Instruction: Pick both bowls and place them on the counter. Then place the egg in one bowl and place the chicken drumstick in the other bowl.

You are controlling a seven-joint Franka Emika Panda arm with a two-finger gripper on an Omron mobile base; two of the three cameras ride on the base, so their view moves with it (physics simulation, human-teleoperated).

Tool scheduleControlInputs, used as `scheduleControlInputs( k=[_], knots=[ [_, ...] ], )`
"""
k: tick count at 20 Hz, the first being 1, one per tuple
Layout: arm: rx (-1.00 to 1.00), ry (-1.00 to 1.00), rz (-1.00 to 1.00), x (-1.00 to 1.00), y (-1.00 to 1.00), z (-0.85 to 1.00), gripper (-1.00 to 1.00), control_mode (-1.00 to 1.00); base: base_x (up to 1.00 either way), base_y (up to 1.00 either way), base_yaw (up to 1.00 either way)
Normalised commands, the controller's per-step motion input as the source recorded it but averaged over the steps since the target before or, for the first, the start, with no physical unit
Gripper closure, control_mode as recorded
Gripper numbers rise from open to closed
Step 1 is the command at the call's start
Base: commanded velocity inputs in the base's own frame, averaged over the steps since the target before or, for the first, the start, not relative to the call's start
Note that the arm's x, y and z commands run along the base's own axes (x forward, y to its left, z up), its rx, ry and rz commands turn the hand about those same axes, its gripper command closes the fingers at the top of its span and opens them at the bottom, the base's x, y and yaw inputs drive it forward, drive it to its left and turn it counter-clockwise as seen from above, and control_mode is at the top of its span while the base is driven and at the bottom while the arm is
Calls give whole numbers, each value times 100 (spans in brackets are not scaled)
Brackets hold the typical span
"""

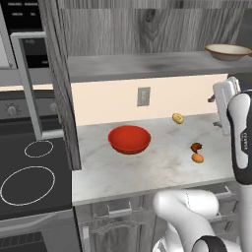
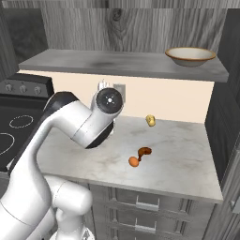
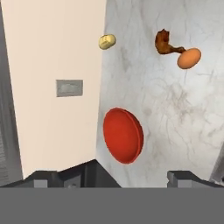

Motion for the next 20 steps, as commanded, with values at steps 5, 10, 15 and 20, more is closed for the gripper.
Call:
scheduleControlInputs(
  k=[5,10,15,20],
  knots=[
    [-2,0,-5,-30,-29,40,-100,-100,0,0,0],
    [-2,0,-5,-32,-22,31,-100,-100,0,0,0],
    [-1,-1,-8,-17,-16,33,-100,-100,0,0,0],
    [0,-1,-7,-6,-25,38,-100,-100,0,0,0]
  ],
)
